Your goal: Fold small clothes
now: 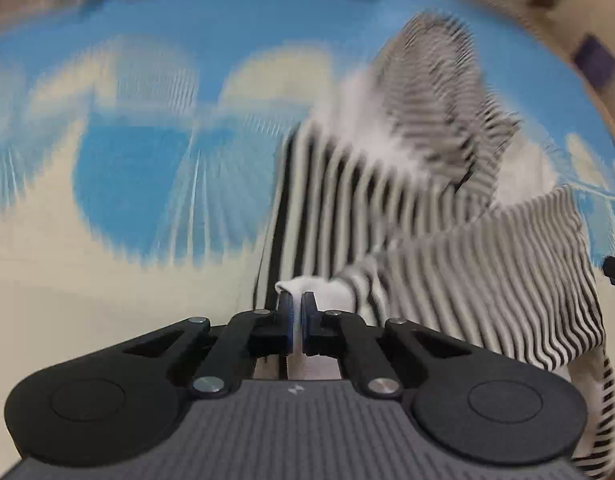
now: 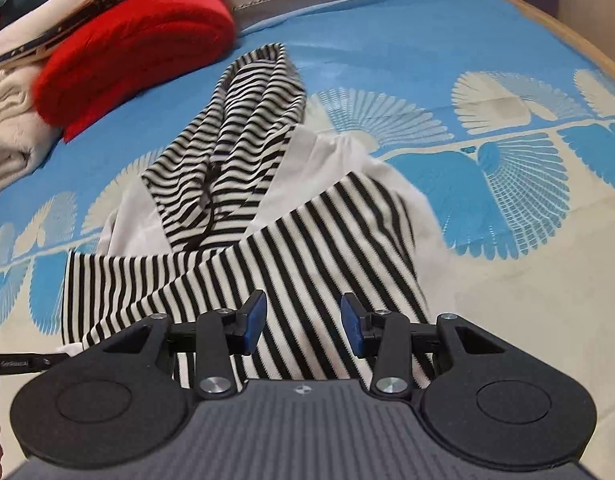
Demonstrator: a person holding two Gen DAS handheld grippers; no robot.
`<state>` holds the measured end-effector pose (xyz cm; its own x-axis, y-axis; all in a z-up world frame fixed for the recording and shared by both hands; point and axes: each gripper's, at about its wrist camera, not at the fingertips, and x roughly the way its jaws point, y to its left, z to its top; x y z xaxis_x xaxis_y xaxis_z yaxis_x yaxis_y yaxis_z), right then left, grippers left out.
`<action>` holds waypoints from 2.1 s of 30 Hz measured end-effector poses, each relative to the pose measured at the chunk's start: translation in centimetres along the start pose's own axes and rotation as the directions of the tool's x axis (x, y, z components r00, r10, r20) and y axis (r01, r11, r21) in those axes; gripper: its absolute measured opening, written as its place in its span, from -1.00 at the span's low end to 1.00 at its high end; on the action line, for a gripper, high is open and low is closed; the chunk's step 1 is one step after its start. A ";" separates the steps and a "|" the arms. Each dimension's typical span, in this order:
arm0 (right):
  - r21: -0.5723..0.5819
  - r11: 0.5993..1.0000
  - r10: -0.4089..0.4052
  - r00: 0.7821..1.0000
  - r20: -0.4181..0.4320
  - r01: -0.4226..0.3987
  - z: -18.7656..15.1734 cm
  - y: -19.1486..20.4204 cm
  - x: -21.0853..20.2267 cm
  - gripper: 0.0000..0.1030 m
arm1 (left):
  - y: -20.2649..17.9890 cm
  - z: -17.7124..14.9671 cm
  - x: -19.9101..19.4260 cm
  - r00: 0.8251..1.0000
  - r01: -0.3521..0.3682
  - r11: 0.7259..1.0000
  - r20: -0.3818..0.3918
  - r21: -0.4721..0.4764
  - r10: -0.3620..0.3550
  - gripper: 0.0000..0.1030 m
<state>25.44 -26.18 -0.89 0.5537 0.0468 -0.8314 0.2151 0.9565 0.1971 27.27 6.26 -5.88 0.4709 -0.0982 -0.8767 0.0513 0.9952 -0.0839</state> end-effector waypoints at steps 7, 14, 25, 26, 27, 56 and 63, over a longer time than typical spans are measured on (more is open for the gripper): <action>0.074 0.996 -0.051 0.999 0.004 0.050 0.0 -1.3 0.8 -0.17 | 1.3 1.8 -3.2 0.985 -0.005 0.998 0.174 -0.059 0.015 -0.91; 0.168 0.977 -0.110 0.987 -0.121 0.129 -0.7 -3.6 3.1 -0.17 | 2.5 1.2 -2.0 0.996 -0.009 0.994 0.083 -0.105 0.018 -0.71; 0.232 0.972 -0.018 0.997 -0.078 0.036 -0.8 -3.7 2.5 -0.10 | 0.5 -0.8 3.1 0.988 0.024 0.997 -0.150 -0.078 -0.036 -0.32; 0.231 0.973 0.035 0.995 -0.090 -0.013 -0.8 -3.6 2.8 -0.02 | 0.3 -0.5 2.6 0.992 0.045 0.996 -0.115 -0.072 -0.054 -0.24; 0.231 0.972 0.063 0.990 -0.129 -0.032 -1.0 -3.5 3.4 -0.01 | 0.1 -0.5 2.5 0.993 0.051 0.997 -0.102 -0.063 -0.057 -0.06; -0.120 0.985 -0.130 0.990 -0.051 0.124 -0.4 -0.9 0.9 -0.01 | -6.2 1.3 -4.1 0.910 -0.169 0.985 0.389 0.032 0.143 0.32; -0.114 0.987 -0.112 0.994 -0.018 0.109 0.4 -1.1 -0.5 -0.01 | -7.5 2.2 -7.2 0.840 -0.230 0.972 0.512 0.040 0.178 0.41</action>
<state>25.25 -27.38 -0.52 0.5116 -0.0556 -0.8574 0.1810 0.9825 0.0443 25.43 -0.54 2.12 0.8559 0.0917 -0.5090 -0.0233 0.9900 0.1392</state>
